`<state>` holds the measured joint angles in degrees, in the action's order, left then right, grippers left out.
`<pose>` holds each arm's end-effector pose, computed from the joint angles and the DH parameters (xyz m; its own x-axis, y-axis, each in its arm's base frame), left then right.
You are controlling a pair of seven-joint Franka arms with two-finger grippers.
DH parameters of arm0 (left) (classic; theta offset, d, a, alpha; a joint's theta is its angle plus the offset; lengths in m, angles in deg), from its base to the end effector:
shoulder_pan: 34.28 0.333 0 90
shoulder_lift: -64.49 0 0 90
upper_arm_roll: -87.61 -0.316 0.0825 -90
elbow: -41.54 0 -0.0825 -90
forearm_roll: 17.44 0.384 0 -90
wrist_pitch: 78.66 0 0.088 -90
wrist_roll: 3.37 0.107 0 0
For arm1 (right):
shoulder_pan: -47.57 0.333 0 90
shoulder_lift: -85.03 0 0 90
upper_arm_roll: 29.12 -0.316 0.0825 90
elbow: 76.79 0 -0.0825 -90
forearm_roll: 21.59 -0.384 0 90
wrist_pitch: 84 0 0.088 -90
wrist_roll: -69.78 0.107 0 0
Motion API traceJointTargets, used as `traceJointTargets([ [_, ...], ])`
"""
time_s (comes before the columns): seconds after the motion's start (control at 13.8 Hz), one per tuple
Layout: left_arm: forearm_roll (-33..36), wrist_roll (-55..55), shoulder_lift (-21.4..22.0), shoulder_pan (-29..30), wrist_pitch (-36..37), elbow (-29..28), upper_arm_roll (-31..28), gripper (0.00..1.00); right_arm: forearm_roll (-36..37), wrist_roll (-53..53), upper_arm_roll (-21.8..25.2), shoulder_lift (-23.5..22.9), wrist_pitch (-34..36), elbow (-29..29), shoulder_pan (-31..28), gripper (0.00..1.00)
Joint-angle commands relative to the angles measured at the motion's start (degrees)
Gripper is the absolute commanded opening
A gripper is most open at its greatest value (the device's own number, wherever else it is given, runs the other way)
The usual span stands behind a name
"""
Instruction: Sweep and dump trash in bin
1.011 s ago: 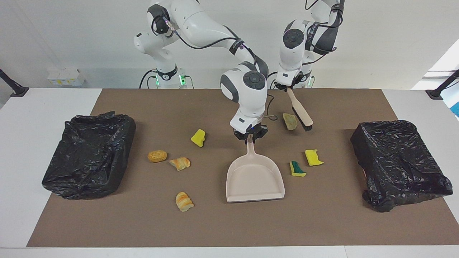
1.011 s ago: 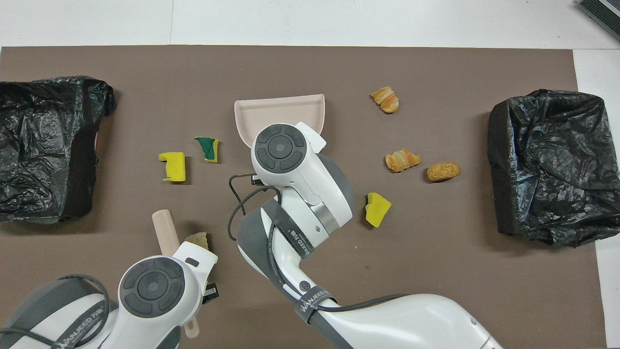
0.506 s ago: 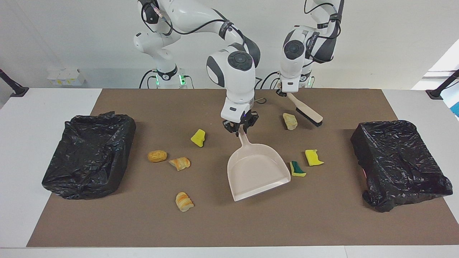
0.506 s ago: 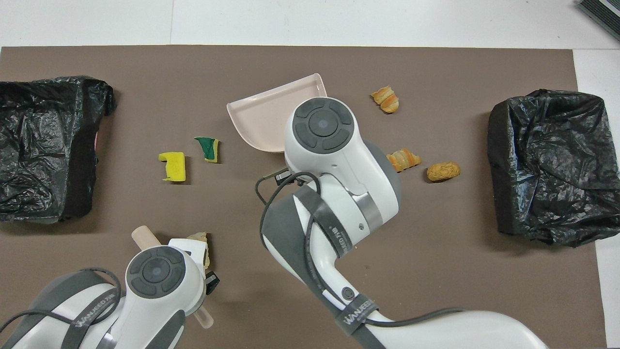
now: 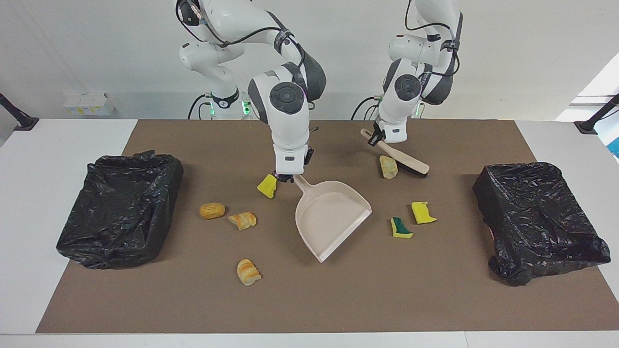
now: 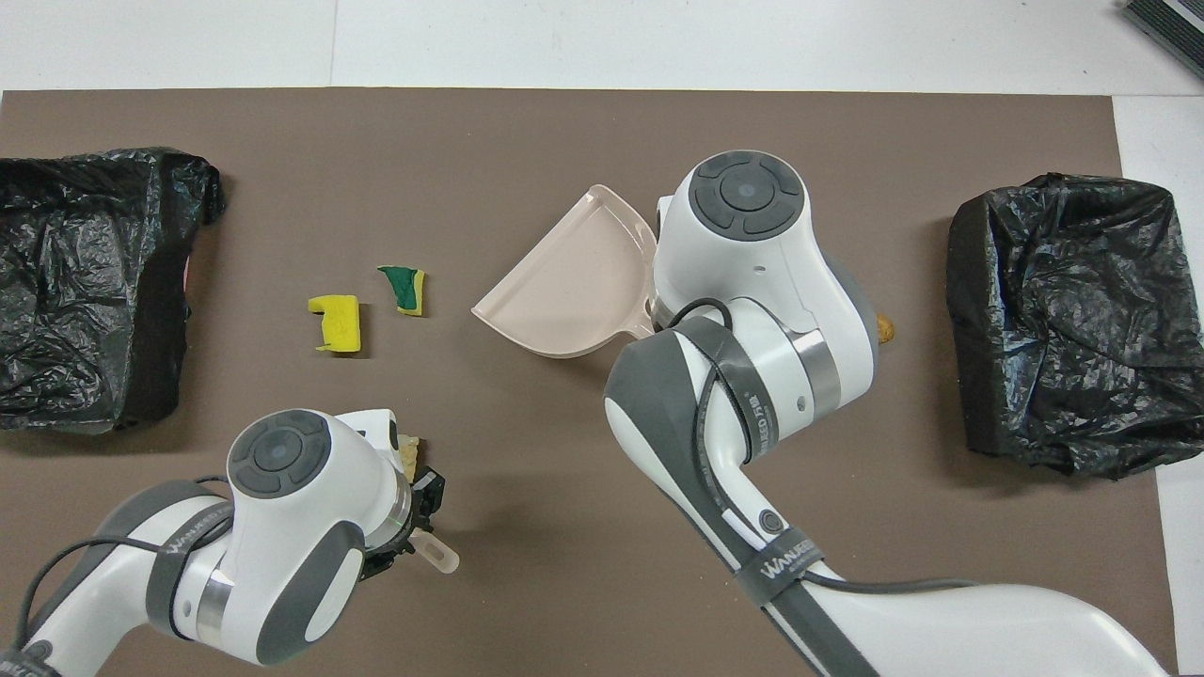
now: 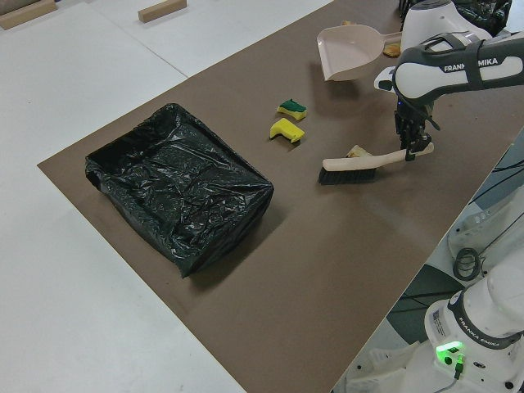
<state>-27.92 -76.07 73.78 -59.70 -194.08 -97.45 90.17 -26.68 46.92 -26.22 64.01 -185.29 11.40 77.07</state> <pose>0.3819 -0.2149 0.3516 0.6069 0.7688 -0.2017 0.7426 -0.6389 -0.2009 0.5782 0.3027 0.4323 0.6582 0.7460 -0.1014 0.7372 -0.6660 -0.1141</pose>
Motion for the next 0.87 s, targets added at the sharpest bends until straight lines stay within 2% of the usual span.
traceJointTargets([
  [0.0, -2.1, -0.3, -4.5, 3.7, 0.0, 5.9, 0.6, 0.00, 1.4, -9.4, -0.4, 2.6, 1.5, 3.1, -0.8, 0.00],
  [0.29, -2.8, -0.2, -9.1, 5.3, 1.7, 13.5, 0.5, 0.00, 8.7, -23.7, -0.5, 5.5, -0.9, 9.1, -1.5, 0.00],
  [0.36, -2.8, 0.0, -10.3, 5.6, 3.5, 15.8, 0.5, 0.00, 9.0, -28.8, -0.5, 6.1, -3.4, 11.0, -2.2, 0.00],
  [0.51, -2.1, 0.4, -12.6, 7.0, 8.7, 21.0, 0.5, 0.00, 9.6, -30.9, -0.4, 7.6, -6.4, 14.5, -2.3, 0.00],
  [0.65, -0.5, 1.4, -12.8, 7.0, 12.9, 22.4, 0.5, 0.00, 11.2, -34.8, -0.5, 8.9, -7.3, 17.2, -2.5, 0.00],
  [0.79, 2.0, 4.1, -12.8, 7.0, 14.1, 22.7, 0.5, 0.00, 11.3, -36.5, -0.5, 9.9, -8.2, 19.0, -2.0, 0.00],
])
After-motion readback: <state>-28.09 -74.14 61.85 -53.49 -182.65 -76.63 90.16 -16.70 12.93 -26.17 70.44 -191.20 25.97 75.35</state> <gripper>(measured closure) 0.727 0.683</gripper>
